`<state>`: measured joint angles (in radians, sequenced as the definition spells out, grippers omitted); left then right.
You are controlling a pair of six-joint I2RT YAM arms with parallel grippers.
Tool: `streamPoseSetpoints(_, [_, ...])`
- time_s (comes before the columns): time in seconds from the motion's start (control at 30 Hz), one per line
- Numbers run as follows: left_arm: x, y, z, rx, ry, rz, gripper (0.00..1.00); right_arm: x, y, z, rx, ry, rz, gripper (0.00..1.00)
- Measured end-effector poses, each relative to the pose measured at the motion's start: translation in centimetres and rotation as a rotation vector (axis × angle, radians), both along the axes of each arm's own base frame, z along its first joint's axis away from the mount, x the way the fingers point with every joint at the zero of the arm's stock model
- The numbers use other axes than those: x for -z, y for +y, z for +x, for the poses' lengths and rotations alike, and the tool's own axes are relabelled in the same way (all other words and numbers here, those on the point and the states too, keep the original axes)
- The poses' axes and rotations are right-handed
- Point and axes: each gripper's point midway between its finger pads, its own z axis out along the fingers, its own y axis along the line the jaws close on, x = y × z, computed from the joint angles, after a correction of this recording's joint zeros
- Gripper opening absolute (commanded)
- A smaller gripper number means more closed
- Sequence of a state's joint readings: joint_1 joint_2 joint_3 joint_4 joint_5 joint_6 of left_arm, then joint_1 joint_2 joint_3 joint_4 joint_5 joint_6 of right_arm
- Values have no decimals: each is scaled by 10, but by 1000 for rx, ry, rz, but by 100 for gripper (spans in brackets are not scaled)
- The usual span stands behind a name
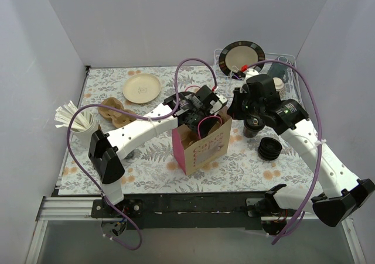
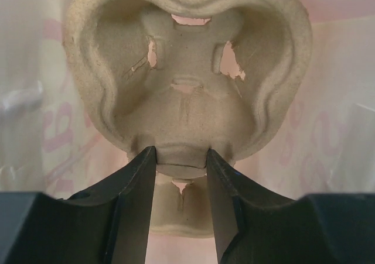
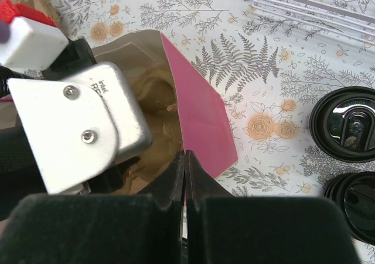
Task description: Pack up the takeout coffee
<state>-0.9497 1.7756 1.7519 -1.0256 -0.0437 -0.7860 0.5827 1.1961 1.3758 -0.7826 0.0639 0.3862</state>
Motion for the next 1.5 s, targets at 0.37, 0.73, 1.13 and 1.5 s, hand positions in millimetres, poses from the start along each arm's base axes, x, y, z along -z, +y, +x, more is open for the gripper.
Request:
streamPoseSetpoints(0.37, [0, 7, -7, -29, 26, 34, 0, 4, 1, -3, -25, -7, 2, 2])
streamPoseSetpoints(0.73, [0, 9, -23, -24, 115, 51, 0, 4, 2, -3, -35, -19, 2, 1])
streamPoseSetpoints(1.13, [10, 8, -41, -38, 213, 51, 35, 5, 2, -2, -46, -24, -8, 1])
streamPoseSetpoints(1.5, [-20, 0, -30, -72, 155, -11, 69, 5, 2, -2, -49, -29, -4, 2])
